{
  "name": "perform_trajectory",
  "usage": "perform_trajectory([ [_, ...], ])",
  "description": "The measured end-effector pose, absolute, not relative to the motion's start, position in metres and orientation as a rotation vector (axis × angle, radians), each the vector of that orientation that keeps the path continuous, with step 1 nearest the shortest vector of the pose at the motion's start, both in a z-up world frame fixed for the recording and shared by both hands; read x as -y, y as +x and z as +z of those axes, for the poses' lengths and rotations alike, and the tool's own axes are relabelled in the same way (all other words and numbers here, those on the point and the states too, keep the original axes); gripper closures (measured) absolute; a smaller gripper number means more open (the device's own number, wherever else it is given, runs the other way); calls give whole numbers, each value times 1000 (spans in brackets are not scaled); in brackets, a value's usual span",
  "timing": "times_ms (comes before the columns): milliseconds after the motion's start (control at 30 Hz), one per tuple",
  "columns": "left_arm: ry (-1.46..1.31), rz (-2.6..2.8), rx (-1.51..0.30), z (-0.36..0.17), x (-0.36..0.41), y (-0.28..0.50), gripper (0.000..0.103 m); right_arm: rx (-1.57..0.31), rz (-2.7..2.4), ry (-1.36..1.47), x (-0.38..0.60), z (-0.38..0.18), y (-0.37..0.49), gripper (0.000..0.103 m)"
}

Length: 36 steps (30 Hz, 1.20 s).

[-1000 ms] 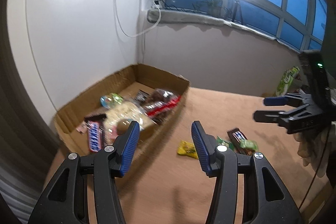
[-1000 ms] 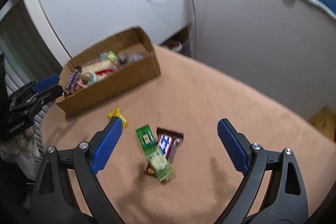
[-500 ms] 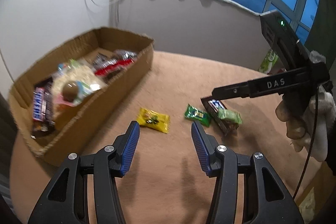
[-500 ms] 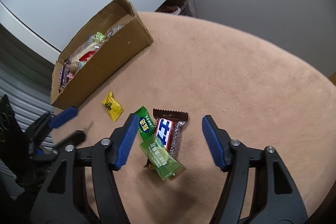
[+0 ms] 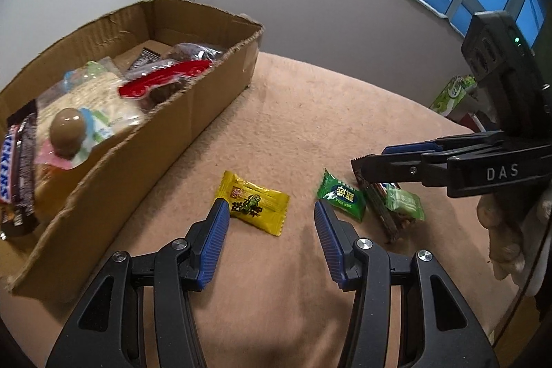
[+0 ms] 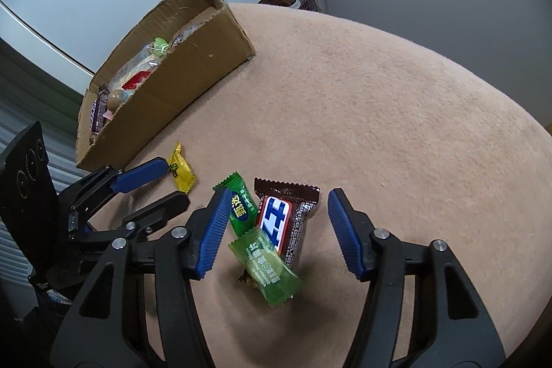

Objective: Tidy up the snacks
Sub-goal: 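Withdraw both tools and move them toward the remaining candies on the table, then grasp the Snickers bar with the right gripper while the left grasps the yellow candy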

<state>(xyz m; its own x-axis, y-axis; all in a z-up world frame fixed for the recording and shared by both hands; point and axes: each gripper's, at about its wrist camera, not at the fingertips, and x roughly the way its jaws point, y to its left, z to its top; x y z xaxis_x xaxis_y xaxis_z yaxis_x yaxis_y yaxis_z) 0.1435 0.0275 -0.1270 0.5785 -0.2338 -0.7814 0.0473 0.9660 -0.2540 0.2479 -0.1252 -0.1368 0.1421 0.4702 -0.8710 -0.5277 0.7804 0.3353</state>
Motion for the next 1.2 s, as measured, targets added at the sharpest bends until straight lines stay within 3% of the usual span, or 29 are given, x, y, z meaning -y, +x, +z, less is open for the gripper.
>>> perform_trajectory([
  [300,-170,-144,-928,-125,-23,151,53,-1230,699,-120,119,-142,246,57],
  [833,-40,-103,-938,-130,-8,174,53,-1225,705,-193,113,-141,241,58],
  [1100,8,-120,-928,-131,1,170,75,-1227,716,-211,111,-142,237,63],
  [1167,13,-125,-924,-130,3,168,88,-1221,720,-198,113,-140,236,66],
  [1200,15,-123,-922,-130,3,167,89,-1217,721,-185,114,-139,235,68],
])
